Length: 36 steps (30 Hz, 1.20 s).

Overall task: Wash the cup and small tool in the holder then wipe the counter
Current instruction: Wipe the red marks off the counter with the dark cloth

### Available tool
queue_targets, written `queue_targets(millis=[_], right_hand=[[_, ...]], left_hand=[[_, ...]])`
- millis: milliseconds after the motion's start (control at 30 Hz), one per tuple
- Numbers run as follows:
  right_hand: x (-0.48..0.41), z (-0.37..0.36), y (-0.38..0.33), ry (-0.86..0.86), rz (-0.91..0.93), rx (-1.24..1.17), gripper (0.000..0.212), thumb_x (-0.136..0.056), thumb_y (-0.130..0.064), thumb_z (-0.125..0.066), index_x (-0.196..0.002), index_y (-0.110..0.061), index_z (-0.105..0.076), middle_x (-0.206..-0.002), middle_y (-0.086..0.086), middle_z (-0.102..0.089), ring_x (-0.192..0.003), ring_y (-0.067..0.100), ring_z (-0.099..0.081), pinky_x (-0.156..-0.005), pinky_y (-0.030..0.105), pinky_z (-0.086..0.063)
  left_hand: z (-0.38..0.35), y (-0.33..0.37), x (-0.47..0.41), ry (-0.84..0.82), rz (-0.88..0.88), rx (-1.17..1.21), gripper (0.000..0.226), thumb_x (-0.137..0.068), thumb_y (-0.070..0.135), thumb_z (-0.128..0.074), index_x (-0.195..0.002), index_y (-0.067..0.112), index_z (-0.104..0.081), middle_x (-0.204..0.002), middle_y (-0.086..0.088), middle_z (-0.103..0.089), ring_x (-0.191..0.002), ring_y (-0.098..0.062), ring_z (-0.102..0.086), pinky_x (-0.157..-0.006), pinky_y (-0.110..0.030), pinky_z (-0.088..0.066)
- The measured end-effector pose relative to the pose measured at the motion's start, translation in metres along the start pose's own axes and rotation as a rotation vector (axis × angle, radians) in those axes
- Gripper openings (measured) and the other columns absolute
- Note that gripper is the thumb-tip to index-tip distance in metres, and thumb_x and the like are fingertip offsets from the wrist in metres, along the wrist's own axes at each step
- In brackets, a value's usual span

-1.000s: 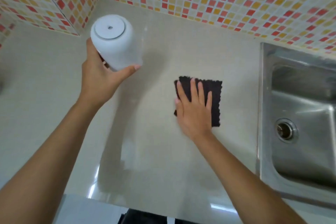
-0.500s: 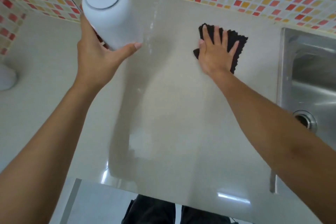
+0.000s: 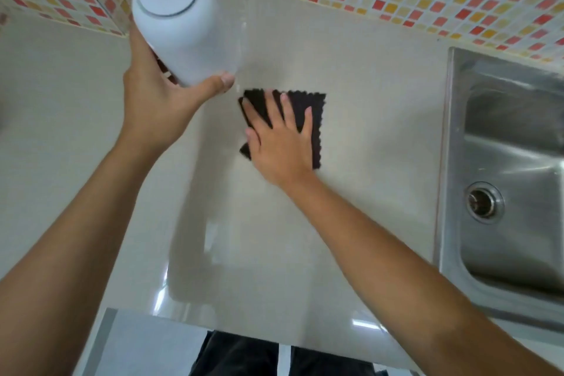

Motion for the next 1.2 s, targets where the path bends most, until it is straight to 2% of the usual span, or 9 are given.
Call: queue_targets(millis=[167,367,500,600,733,867,967,1100,1200], right_hand=[[-0.096,0.022,0.098,-0.067,-0.208,-0.067,0.049,-0.1,-0.047,-0.013,-0.15,-0.045,-0.01,-0.162,-0.006,-0.002,-0.148,0.019,0.003,-0.113,0.062,0.007],[-0.016,0.028,0.154,0.065,-0.402,-0.061,0.05,-0.101,-0.047,-0.014,-0.151,-0.041,-0.012,-0.162,-0.003,-0.008,-0.148,0.022,-0.002,-0.117,0.055,-0.001],[0.119,0.017,0.101,0.005,-0.258,0.015,0.05,-0.102,-0.044,-0.017,-0.151,-0.039,-0.012,-0.162,-0.003,-0.007,-0.148,0.023,-0.005,-0.116,0.055,-0.009],[0.173,0.006,0.078,-0.083,-0.185,0.019,0.051,-0.101,-0.043,-0.021,-0.152,-0.038,-0.012,-0.162,-0.004,-0.007,-0.148,0.022,-0.005,-0.116,0.055,-0.009],[0.094,0.019,0.105,0.019,-0.233,0.028,0.05,-0.1,-0.044,-0.024,-0.15,-0.039,-0.02,-0.16,-0.004,-0.014,-0.147,0.022,-0.013,-0.115,0.057,-0.008],[-0.032,0.037,0.174,0.024,-0.389,-0.054,0.05,-0.1,-0.046,-0.017,-0.15,-0.042,-0.015,-0.161,-0.007,-0.007,-0.148,0.02,-0.003,-0.115,0.058,0.001],[-0.079,0.041,0.206,-0.024,-0.393,-0.072,0.05,-0.1,-0.048,-0.012,-0.15,-0.044,-0.01,-0.162,-0.007,-0.003,-0.148,0.02,0.003,-0.115,0.058,0.005],[-0.05,0.038,0.205,0.007,-0.33,-0.043,0.05,-0.1,-0.047,-0.012,-0.15,-0.043,-0.012,-0.162,-0.005,-0.006,-0.148,0.02,-0.001,-0.116,0.056,0.002],[0.04,0.036,0.172,0.084,-0.272,0.029,0.05,-0.101,-0.044,-0.018,-0.15,-0.039,-0.019,-0.16,-0.001,-0.016,-0.147,0.024,-0.011,-0.116,0.056,-0.009]], left_hand=[[0.005,-0.005,0.007,0.005,0.015,-0.014,0.103,-0.064,0.05,-0.085,-0.145,0.018,-0.032,-0.135,0.013,-0.054,-0.12,0.001,-0.054,-0.098,-0.031,-0.051],[0.006,-0.012,0.012,-0.028,0.025,0.008,0.105,-0.061,0.056,-0.085,-0.145,0.017,-0.035,-0.133,0.014,-0.058,-0.118,0.002,-0.057,-0.097,-0.026,-0.051],[-0.024,0.006,0.015,-0.021,-0.002,0.109,0.102,-0.064,0.044,-0.087,-0.145,0.014,-0.032,-0.135,0.008,-0.055,-0.12,-0.002,-0.055,-0.098,-0.03,-0.051],[-0.049,0.024,0.015,-0.05,-0.027,0.15,0.1,-0.065,0.04,-0.087,-0.144,0.015,-0.03,-0.135,0.007,-0.054,-0.12,-0.002,-0.054,-0.094,-0.022,-0.05],[-0.058,0.03,0.013,-0.081,-0.05,0.142,0.098,-0.067,0.039,-0.087,-0.144,0.015,-0.031,-0.134,0.008,-0.053,-0.119,-0.003,-0.054,-0.093,-0.022,-0.051],[-0.053,0.021,0.021,-0.077,-0.046,0.117,0.099,-0.067,0.042,-0.086,-0.143,0.011,-0.032,-0.134,0.008,-0.055,-0.119,-0.002,-0.056,-0.095,-0.024,-0.051],[-0.041,0.007,0.028,-0.083,-0.037,0.056,0.1,-0.066,0.047,-0.085,-0.144,0.013,-0.032,-0.134,0.011,-0.055,-0.119,-0.002,-0.056,-0.095,-0.026,-0.052],[-0.027,0.0,0.03,-0.079,-0.049,-0.003,0.103,-0.063,0.053,-0.085,-0.144,0.016,-0.033,-0.135,0.011,-0.056,-0.12,-0.002,-0.056,-0.096,-0.028,-0.052],[-0.026,0.002,0.029,-0.077,-0.032,0.038,0.102,-0.065,0.043,-0.087,-0.145,0.015,-0.031,-0.133,0.012,-0.055,-0.119,0.001,-0.055,-0.097,-0.027,-0.051]])
Point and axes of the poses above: each hand's wrist, its own x-axis away from the middle knuckle, its own z-axis out of the back of the hand, y = z × x, the point moved 8 cm from there along -x, towards the middle knuckle
